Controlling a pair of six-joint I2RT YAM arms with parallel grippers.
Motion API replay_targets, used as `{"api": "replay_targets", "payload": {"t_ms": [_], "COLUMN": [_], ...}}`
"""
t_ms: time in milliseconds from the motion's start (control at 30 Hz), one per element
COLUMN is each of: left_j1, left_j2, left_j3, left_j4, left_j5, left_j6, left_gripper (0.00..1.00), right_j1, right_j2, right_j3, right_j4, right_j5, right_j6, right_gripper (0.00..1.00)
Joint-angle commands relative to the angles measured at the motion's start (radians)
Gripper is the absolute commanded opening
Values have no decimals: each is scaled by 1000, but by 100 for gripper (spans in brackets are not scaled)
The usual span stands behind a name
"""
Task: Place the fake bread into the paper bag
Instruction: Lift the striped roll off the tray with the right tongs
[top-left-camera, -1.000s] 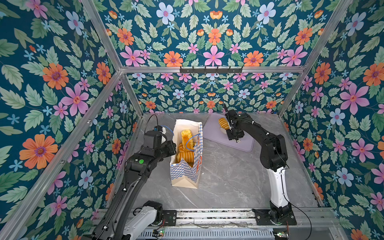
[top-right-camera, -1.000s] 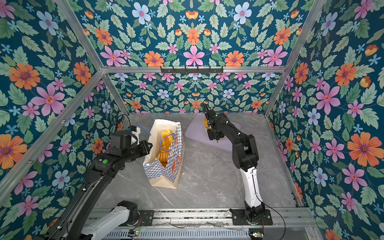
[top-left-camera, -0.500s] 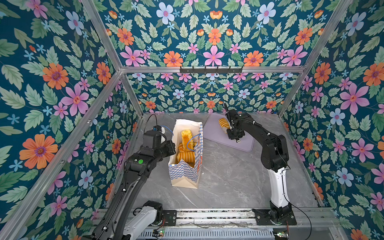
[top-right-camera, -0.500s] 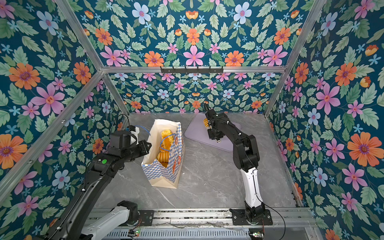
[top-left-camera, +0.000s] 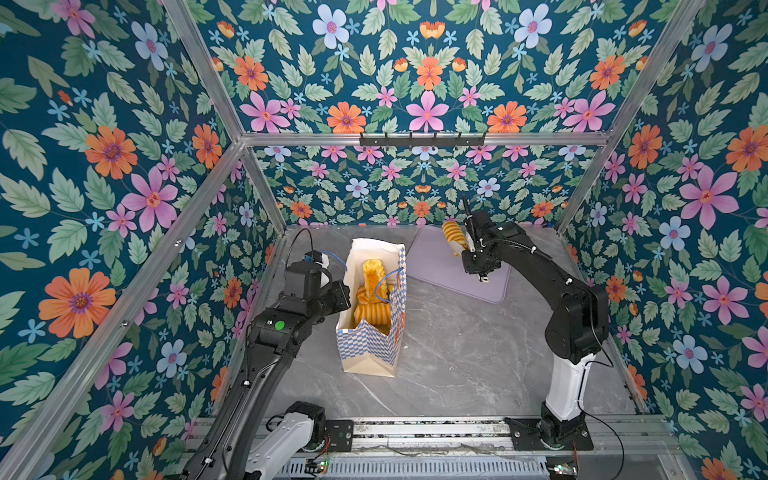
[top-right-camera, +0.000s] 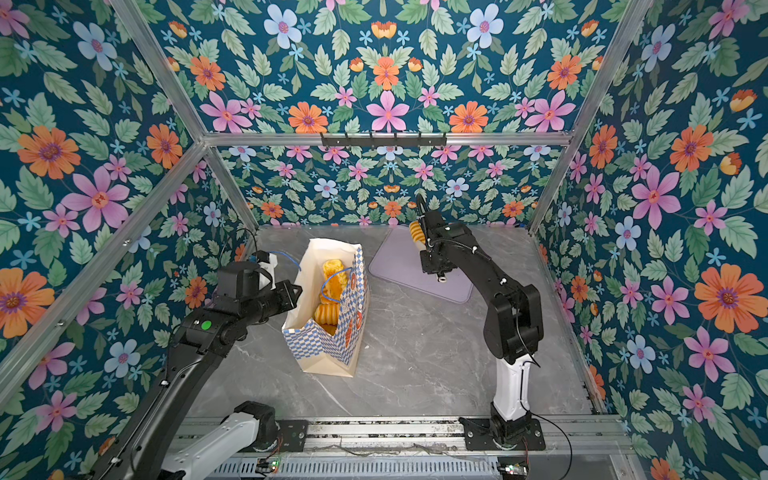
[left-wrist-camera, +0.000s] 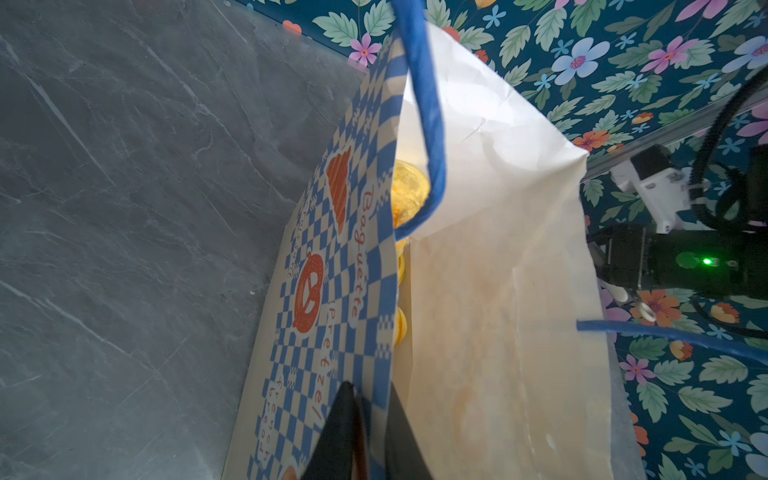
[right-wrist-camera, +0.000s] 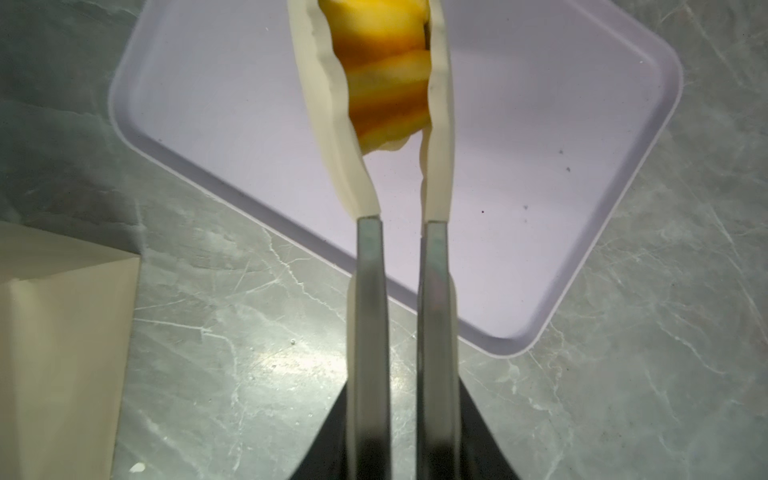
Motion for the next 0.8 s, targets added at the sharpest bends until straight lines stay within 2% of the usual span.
{"api": "replay_targets", "payload": {"t_ms": [0, 400, 767], "left_j1": [1, 1, 1], "left_j2": [-4, -10, -13], "left_j3": [8, 8, 3], "left_j4": [0, 0, 2], "left_j5": [-5, -5, -5], "left_j6": [13, 9, 5], "left_gripper": [15, 15, 15], "right_j1": [15, 113, 304], "right_j2": [-51, -227, -317], "right_j3": [-10, 12, 124], "right_j4": [26, -30, -109], "right_j5": [-3, 34, 104], "right_j6": [18, 27, 32], "right_gripper": [27, 28, 29]}}
